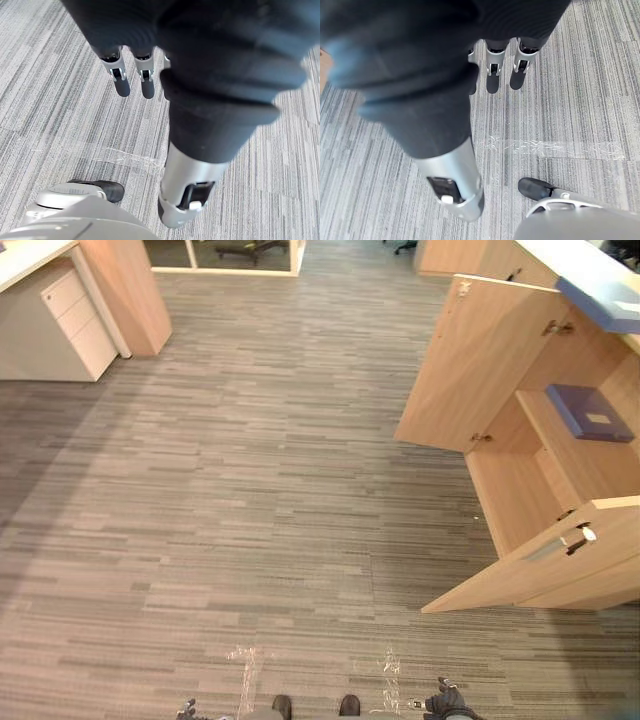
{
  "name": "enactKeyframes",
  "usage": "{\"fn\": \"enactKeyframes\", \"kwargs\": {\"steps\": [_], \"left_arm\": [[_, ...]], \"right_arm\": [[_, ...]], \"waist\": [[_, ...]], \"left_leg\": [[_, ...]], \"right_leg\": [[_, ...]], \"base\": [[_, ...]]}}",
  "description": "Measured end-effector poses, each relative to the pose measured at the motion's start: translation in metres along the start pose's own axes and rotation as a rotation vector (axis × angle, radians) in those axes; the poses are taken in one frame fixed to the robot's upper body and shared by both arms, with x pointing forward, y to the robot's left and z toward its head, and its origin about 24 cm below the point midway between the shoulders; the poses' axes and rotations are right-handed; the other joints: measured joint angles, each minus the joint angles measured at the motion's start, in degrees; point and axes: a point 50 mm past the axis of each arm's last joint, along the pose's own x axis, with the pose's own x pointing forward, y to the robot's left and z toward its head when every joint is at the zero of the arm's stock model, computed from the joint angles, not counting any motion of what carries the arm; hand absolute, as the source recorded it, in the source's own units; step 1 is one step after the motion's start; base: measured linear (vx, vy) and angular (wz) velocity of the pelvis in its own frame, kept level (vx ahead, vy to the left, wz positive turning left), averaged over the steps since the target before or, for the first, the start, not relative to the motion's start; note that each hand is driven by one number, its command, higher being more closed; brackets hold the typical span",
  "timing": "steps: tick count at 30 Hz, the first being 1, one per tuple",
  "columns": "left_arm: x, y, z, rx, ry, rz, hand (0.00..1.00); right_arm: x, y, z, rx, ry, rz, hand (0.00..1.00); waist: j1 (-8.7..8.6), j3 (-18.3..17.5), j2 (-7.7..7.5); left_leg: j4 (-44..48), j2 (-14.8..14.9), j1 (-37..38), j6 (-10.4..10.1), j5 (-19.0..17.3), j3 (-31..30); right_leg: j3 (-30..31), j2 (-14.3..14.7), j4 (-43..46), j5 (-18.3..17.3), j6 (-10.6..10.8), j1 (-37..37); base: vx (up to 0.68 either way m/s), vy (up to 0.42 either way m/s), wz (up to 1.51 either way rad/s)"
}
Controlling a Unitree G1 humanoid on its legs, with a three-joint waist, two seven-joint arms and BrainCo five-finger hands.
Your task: Walk over to the cabinet, pick up the folder, carry it to the office cabinet, place the folder inside the office cabinet, then close the office cabinet door
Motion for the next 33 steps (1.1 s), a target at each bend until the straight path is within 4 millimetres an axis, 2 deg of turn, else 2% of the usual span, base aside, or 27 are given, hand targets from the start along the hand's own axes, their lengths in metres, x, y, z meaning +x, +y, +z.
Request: {"fn": "enactKeyframes", "kwargs": {"steps": [2, 3, 4, 5, 7, 9, 10, 12, 13, 14, 15, 16, 17, 18, 19, 20, 21, 22, 24, 25, 26, 27, 29, 30, 31, 32, 33], "left_arm": [[0.001, -0.002, 0.007, -0.017, -0.019, -0.002, 0.00], [0.002, -0.002, 0.009, -0.030, -0.026, 0.000, 0.00], [0.001, -0.002, 0.006, -0.042, -0.016, 0.005, 0.00], [0.000, -0.001, 0.003, -0.043, -0.007, 0.006, 0.00], [0.000, 0.000, 0.002, -0.052, -0.001, 0.010, 0.00], [-0.001, -0.002, 0.000, -0.077, 0.010, 0.015, 0.00], [-0.002, -0.004, -0.003, -0.086, 0.019, 0.012, 0.00], [-0.005, -0.006, -0.012, -0.109, 0.047, 0.023, 0.00], [-0.005, -0.005, -0.012, -0.110, 0.048, 0.027, 0.00], [-0.004, 0.002, -0.012, -0.114, 0.045, 0.040, 0.00], [-0.004, 0.006, -0.012, -0.126, 0.046, 0.051, 0.00], [-0.004, 0.005, -0.012, -0.132, 0.046, 0.051, 0.00], [-0.005, 0.005, -0.014, -0.147, 0.048, 0.054, 0.00], [-0.006, 0.005, -0.016, -0.147, 0.052, 0.054, 0.00], [-0.007, 0.003, -0.017, -0.141, 0.056, 0.049, 0.00], [-0.007, 0.002, -0.018, -0.123, 0.055, 0.037, 0.00], [-0.008, 0.001, -0.019, -0.113, 0.053, 0.031, 0.00], [-0.006, 0.000, -0.015, -0.093, 0.044, 0.018, 0.00], [-0.006, -0.003, -0.013, -0.045, 0.030, -0.012, 0.00], [-0.005, -0.005, -0.011, 0.000, 0.024, -0.032, 0.00], [-0.004, -0.007, -0.007, 0.033, 0.013, -0.055, 0.00], [-0.003, -0.008, -0.005, 0.039, 0.006, -0.062, 0.00], [-0.003, -0.013, -0.001, 0.041, -0.004, -0.077, 0.00], [-0.002, -0.012, 0.001, 0.049, -0.008, -0.076, 0.00], [-0.001, -0.010, 0.001, 0.061, -0.006, -0.076, 0.00], [-0.001, -0.010, 0.001, 0.069, -0.002, -0.076, 0.00], [-0.001, -0.011, -0.001, 0.075, 0.007, -0.078, 0.00]], "right_arm": [[0.001, -0.003, 0.002, 0.012, -0.003, 0.003, 0.00], [0.001, -0.004, 0.001, 0.019, 0.002, 0.002, 0.00], [0.001, -0.005, 0.000, 0.034, 0.013, 0.000, 0.00], [0.001, -0.006, -0.003, 0.042, 0.028, -0.001, 0.00], [0.001, -0.006, -0.005, 0.067, 0.041, 0.003, 0.00], [0.002, -0.009, -0.004, 0.076, 0.047, 0.001, 0.00], [0.003, -0.012, -0.005, 0.072, 0.048, -0.007, 0.00], [0.004, -0.021, -0.006, 0.062, 0.054, -0.026, 0.00], [0.003, -0.018, -0.008, 0.066, 0.062, -0.019, 0.00], [0.002, -0.009, -0.011, 0.085, 0.083, 0.002, 0.00], [0.002, -0.005, -0.011, 0.103, 0.091, 0.011, 0.00], [0.002, -0.005, -0.008, 0.105, 0.087, 0.015, 0.00], [0.004, -0.006, -0.004, 0.101, 0.077, 0.020, 0.00], [0.004, -0.009, -0.002, 0.109, 0.066, 0.017, 0.00], [0.005, -0.011, -0.001, 0.125, 0.061, 0.009, 0.00], [0.006, -0.018, 0.005, 0.135, 0.037, -0.006, 0.00], [0.006, -0.020, 0.006, 0.141, 0.028, -0.011, 0.00], [0.007, -0.020, 0.014, 0.144, 0.004, -0.010, 0.00], [0.008, -0.016, 0.021, 0.138, -0.017, 0.004, 0.00], [0.007, -0.010, 0.026, 0.142, -0.032, 0.019, 0.00], [0.007, -0.007, 0.031, 0.144, -0.048, 0.030, 0.00], [0.007, -0.006, 0.033, 0.145, -0.055, 0.034, 0.00], [0.008, -0.007, 0.042, 0.137, -0.083, 0.036, 0.00], [0.008, -0.004, 0.048, 0.122, -0.100, 0.047, 0.00], [0.008, -0.001, 0.051, 0.116, -0.108, 0.056, 0.00], [0.008, -0.001, 0.052, 0.118, -0.110, 0.056, 0.00], [0.009, -0.006, 0.052, 0.135, -0.108, 0.041, 0.00]], "waist": [[0.20, 2.5, 0.34], [0.36, 3.1, 0.35], [0.53, 3.3, 0.55], [0.80, 3.3, 0.55], [0.94, 3.4, 0.52], [0.95, 3.8, 1.10], [0.91, 3.7, 2.07], [0.92, 3.4, 4.61], [0.85, 3.2, 3.93], [1.47, 2.0, 1.32], [1.53, 0.7, 0.12], [1.56, 0.3, 0.13], [1.39, -0.7, 0.73], [1.58, -1.0, 0.72], [1.54, -1.1, 0.77], [1.00, -1.5, 1.20], [0.63, -1.5, 1.33], [-0.37, -1.1, 1.48], [-0.38, -0.5, 2.40], [-0.32, -0.2, 2.60], [-0.40, 0.6, 2.68], [-0.41, 1.3, 2.68], [-0.61, 2.6, 3.71], [-0.50, 3.2, 3.20], [-0.53, 3.6, 2.70], [-0.65, 3.9, 2.55], [-1.33, 4.3, 2.02]], "left_leg": [[19.4, 1.3, -8.0, -3.6, -1.0, 4.0], [23.8, 2.1, -10.4, -3.9, -2.2, 5.0], [25.7, 3.9, -13.0, -2.1, -5.0, 6.4], [22.6, 5.1, -14.7, -1.2, -5.4, 6.6], [15.1, 6.0, -16.1, -1.4, -4.4, 5.7], [0.4, 7.6, -16.5, -3.2, 0.6, 4.2], [-5.0, 9.4, -16.5, -4.2, 2.2, 3.2], [-7.4, 13.8, -15.9, -4.7, 3.3, 3.1], [-5.4, 12.1, -15.9, -5.2, 8.2, 4.2], [-1.9, 8.2, -16.9, -4.7, 9.0, 5.1], [0.6, 5.6, -17.8, -4.3, 8.8, 5.6], [1.9, 4.4, -17.9, -3.3, 8.5, 5.9], [2.7, 2.4, -17.0, -0.7, 7.7, 7.2], [1.3, -0.2, -13.7, 1.7, 6.8, 8.8], [0.0, -1.7, -11.6, 2.7, 6.5, 9.3], [-2.9, -4.1, -7.3, 4.2, 6.0, 10.0], [-4.0, -4.9, -5.2, 5.2, 5.9, 10.2], [-5.2, -5.8, -1.3, 6.7, 5.3, 9.7], [-7.7, -5.4, 4.5, 7.2, 4.4, 8.5], [-9.6, -4.8, 7.6, 7.2, 4.3, 8.3], [-10.3, -4.4, 10.0, 6.8, 4.1, 8.3], [-10.5, -4.3, 11.2, 6.5, 3.8, 8.3], [-11.2, -2.8, 14.0, 7.0, 1.2, 8.6], [-11.3, -2.6, 14.7, 6.9, 0.3, 9.1], [-11.2, -2.4, 15.2, 6.3, -1.3, 9.4], [-11.0, -2.4, 15.7, 6.0, -2.1, 9.3], [-10.2, -1.7, 17.1, 5.4, -4.7, 8.3]], "right_leg": [[-0.2, -0.5, 0.5, -1.6, -1.9, 2.2], [0.0, -0.6, 1.2, -2.1, -2.0, 2.7], [0.5, -0.9, 2.4, -2.9, -1.9, 2.7], [1.2, -1.6, 3.0, -3.4, -1.4, 2.4], [2.4, -3.1, 3.1, -3.7, -1.0, 2.3], [3.5, -5.7, 3.5, -4.6, 0.3, 1.7], [4.3, -6.1, 3.5, -5.2, 1.3, 1.8], [6.3, -7.2, 3.9, -7.6, 5.1, 3.8], [6.6, -9.7, 4.0, -8.7, 6.7, 5.2], [6.7, -14.0, 3.9, -9.6, 6.6, 5.3], [6.9, -16.9, 4.9, -8.1, 6.2, 5.4], [7.1, -18.4, 6.6, -7.2, 6.3, 4.8], [7.3, -21.2, 12.6, -5.5, 5.9, 2.0], [7.1, -24.8, 21.0, -4.0, 4.3, -1.2], [6.7, -26.8, 25.7, -2.4, 2.0, -2.8], [4.4, -30.6, 35.3, 2.1, -4.9, -6.0], [3.2, -32.4, 42.5, 3.4, -7.5, -7.9], [1.9, -33.0, 54.5, 2.6, -6.6, -11.3], [-3.3, -29.5, 61.3, -4.2, -3.9, -12.9], [-7.6, -26.4, 60.4, -9.5, -1.9, -13.9], [-11.7, -23.7, 55.6, -12.5, 0.1, -14.5], [-13.5, -22.6, 52.7, -13.0, 0.6, -14.6], [-15.6, -16.7, 40.0, -12.5, 0.4, -17.8], [-16.2, -14.8, 34.2, -11.1, -0.1, -19.3], [-16.9, -12.8, 24.6, -7.2, -0.4, -20.4], [-16.9, -12.3, 20.8, -4.9, -0.9, -20.5], [-17.1, -12.3, 19.7, 0.3, -2.7, -20.4]], "base": [[-0.08, 0.069, 0.16], [-0.02, 0.068, -0.05], [0.00, 0.097, -0.22], [0.02, 0.099, -0.28], [0.08, 0.146, -0.36], [0.19, 0.265, -0.43], [0.29, 0.419, -0.41], [0.35, 0.503, -0.33], [0.34, 0.452, -0.29], [0.39, 0.402, -0.26], [0.42, 0.388, -0.32], [0.44, 0.390, -0.29], [0.45, 0.429, -0.39], [0.43, 0.442, -0.39], [0.44, 0.444, -0.20], [0.36, 0.345, 0.01], [0.45, 0.386, 0.16], [0.54, 0.337, 0.12], [0.52, 0.252, 0.05], [0.32, 0.087, 0.00], [0.38, 0.049, -0.01], [0.33, -0.015, -0.08], [0.28, -0.049, -0.15], [0.21, -0.090, -0.19], [0.21, -0.104, -0.14], [0.31, -0.184, 0.09], [0.32, -0.174, 0.17]]}}
